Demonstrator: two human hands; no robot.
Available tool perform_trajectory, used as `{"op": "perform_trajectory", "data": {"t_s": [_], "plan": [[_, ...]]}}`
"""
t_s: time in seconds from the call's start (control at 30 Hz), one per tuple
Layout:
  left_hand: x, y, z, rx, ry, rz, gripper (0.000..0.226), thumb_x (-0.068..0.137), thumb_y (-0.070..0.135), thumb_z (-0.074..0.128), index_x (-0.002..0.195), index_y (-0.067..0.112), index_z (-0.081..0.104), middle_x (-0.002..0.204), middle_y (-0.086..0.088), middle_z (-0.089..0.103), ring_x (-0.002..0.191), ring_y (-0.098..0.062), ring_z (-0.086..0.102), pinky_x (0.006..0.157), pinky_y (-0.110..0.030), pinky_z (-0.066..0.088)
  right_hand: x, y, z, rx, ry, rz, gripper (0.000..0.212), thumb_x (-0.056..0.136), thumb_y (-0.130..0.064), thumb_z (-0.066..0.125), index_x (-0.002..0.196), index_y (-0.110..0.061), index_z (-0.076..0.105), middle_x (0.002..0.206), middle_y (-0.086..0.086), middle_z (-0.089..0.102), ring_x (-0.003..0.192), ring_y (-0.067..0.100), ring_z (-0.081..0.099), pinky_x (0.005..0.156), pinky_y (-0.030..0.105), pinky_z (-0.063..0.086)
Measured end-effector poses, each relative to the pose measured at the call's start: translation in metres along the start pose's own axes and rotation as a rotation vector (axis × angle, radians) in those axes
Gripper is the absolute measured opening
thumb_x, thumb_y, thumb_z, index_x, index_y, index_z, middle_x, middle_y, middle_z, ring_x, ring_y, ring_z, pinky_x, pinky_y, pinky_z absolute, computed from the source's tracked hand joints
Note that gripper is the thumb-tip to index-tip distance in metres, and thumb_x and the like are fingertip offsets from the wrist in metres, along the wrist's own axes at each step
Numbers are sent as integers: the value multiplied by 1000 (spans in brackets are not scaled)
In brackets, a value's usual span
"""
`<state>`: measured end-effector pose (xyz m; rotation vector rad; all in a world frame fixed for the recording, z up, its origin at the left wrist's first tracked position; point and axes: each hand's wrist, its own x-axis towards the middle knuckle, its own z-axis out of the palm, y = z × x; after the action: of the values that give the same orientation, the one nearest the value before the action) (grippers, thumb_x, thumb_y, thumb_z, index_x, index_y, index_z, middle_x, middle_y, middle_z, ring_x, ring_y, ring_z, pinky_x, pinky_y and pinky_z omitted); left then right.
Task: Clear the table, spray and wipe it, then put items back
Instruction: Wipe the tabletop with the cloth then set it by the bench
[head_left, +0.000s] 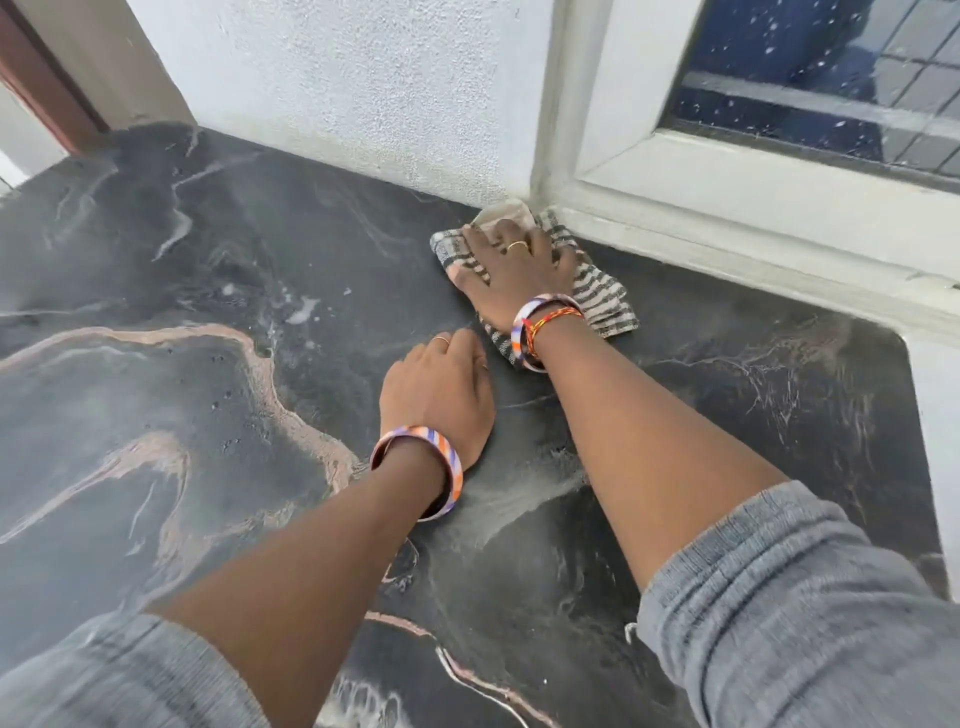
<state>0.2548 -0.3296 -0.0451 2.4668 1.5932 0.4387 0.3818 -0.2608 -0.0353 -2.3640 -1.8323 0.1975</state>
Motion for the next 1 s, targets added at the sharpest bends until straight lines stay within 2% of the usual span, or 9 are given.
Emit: {"op": "perform_trajectory", "data": {"t_s": [0.1,0.23,0.4,0.53,0.63,0.7,0.8,0.9,1.0], "plan": [[-2,0,-2,-25,-17,-1,22,95,25,34,99,15,52,99,-6,62,92,-29,55,70,-32,32,-10,39,-6,5,-22,162,57,91,-61,24,145,-44,15,159,-5,10,146,28,4,110,62,3],[-2,0,-4,-45,-29,-16,21,95,23,34,99,14,53,99,-7,62,92,-29,55,69,-30,30,-48,122,-20,28,-39,507,60,89,-67,20,145,-49,6,159,-11,-2,147,24,-6,105,72,-6],[-3,-1,-6,-65,-40,5,22,95,21,34,100,13,53,99,-8,62,91,-29,55,70,-31,30,-92,179,-30,91,65,936,63,90,-64,20,148,-41,8,160,-4,0,147,27,-3,105,73,1],[-1,-1,-4,-54,-49,0,22,95,21,34,102,13,53,102,-7,62,93,-30,55,70,-31,29,-89,178,-32,108,81,1051,63,93,-59,18,149,-36,6,160,0,-1,147,29,-3,105,74,3],[0,1,-4,-27,-68,-9,21,95,21,33,105,14,51,106,-7,61,97,-31,54,72,-32,28,-87,162,-27,63,38,1004,58,96,-54,16,150,-36,3,160,0,-1,147,29,-4,105,73,-2],[0,2,-3,-15,-70,-4,22,96,21,33,106,14,51,107,-8,61,98,-31,54,72,-33,30,-85,136,-20,-2,22,881,55,96,-51,16,149,-39,4,160,-2,0,147,27,-3,104,73,-7],[0,0,-3,4,-63,-5,22,96,21,32,104,14,51,105,-8,61,96,-31,54,71,-33,30,-77,75,-7,-62,10,542,51,98,-45,18,148,-40,9,160,-2,5,147,26,1,104,69,-12],[-1,-1,-2,7,-49,-1,22,95,22,33,102,13,52,103,-10,61,95,-33,55,72,-35,34,-73,27,2,-32,1,206,49,99,-42,23,147,-42,13,159,-2,10,147,25,4,110,62,-7],[-1,0,-2,5,-26,6,20,95,21,36,100,12,53,101,-12,62,92,-35,55,69,-34,32,-67,46,-5,2,-62,181,51,96,-54,20,145,-49,7,159,-10,5,148,17,0,107,68,-8]]}}
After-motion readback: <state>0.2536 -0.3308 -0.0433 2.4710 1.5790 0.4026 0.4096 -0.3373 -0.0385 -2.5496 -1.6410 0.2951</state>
